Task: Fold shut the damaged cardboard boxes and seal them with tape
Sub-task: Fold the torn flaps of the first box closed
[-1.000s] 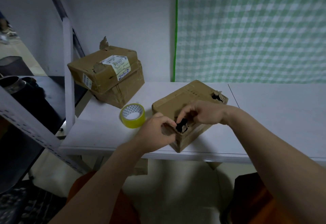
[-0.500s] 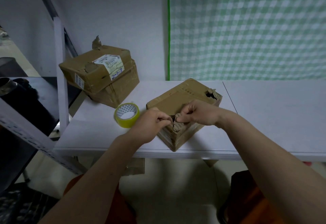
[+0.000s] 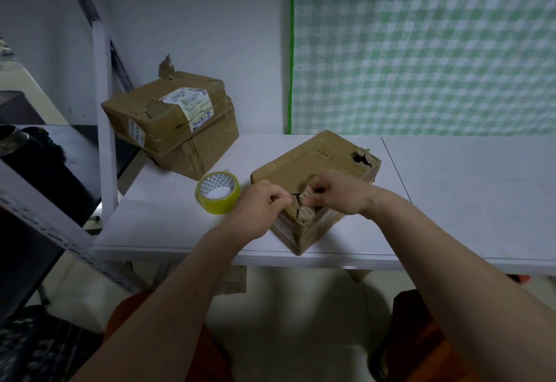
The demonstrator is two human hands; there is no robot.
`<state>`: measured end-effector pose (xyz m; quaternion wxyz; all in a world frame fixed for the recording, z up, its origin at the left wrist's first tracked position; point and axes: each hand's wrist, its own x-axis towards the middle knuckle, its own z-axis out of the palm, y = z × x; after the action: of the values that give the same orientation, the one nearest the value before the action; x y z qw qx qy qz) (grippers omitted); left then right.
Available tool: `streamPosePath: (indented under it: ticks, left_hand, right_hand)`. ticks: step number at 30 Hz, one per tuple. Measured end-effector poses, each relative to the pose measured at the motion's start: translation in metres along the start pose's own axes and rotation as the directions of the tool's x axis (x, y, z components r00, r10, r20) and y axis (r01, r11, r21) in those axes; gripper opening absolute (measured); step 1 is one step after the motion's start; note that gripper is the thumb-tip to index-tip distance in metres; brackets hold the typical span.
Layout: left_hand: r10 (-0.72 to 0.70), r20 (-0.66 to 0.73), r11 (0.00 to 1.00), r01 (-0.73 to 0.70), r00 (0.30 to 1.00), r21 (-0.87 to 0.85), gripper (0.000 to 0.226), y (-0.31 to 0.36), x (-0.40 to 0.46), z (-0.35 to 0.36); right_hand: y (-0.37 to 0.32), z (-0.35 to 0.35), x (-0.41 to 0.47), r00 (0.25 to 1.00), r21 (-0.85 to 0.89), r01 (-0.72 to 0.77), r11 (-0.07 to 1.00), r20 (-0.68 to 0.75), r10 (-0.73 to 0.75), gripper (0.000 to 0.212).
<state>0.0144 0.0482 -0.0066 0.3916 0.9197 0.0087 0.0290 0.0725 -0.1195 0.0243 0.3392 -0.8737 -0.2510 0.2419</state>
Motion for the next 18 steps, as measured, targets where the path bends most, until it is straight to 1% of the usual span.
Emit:
streamPosePath:
  ticks: [3, 4, 7, 8, 11, 14, 16, 18]
  left_hand:
    - [-0.011, 0.008, 1.000, 0.011, 1.000, -0.016, 0.011, 0.000, 0.001, 0.002]
    - [-0.015, 0.016, 0.999, 0.016, 1.000, -0.049, 0.010, 0.000, 0.001, 0.001]
    - [-0.049, 0.082, 0.963, 0.068, 0.995, -0.260, 0.009, -0.001, 0.000, -0.004]
    - [-0.052, 0.092, 0.952, 0.077, 0.994, -0.295, 0.009, -0.002, -0.001, -0.005]
    - [-0.057, 0.059, 0.954, 0.072, 0.997, -0.292, 0.007, -0.002, 0.000, -0.004]
    - [-0.060, -0.002, 0.969, 0.058, 0.998, -0.240, 0.007, -0.005, 0.003, 0.003]
    - [-0.071, -0.030, 0.968, 0.062, 0.997, -0.242, 0.006, -0.007, 0.004, 0.006]
    - [-0.078, -0.057, 0.964, 0.061, 0.995, -0.260, 0.004, -0.008, 0.003, 0.008]
  right_hand:
    - [-0.003, -0.003, -0.001, 1.000, 0.005, -0.025, 1.000, 0.017, 0.025, 0.018]
    - [-0.004, -0.002, 0.000, 1.000, -0.007, -0.027, 1.000, 0.011, 0.027, 0.019]
    - [-0.005, 0.002, 0.002, 1.000, -0.010, -0.018, 1.000, -0.024, 0.018, 0.019]
    - [-0.005, 0.003, 0.002, 0.999, 0.014, -0.012, 1.000, -0.042, 0.012, 0.018]
    - [-0.003, 0.003, 0.000, 0.996, 0.084, 0.004, 0.996, -0.089, 0.004, 0.015]
    - [-0.001, 0.000, -0.003, 0.997, 0.124, 0.000, 0.992, -0.080, 0.010, 0.008]
    - [0.000, 0.000, -0.003, 0.994, 0.163, -0.013, 0.987, -0.108, 0.031, 0.009]
    - [-0.002, 0.003, -0.003, 0.982, 0.213, -0.034, 0.977, -0.175, 0.072, 0.015]
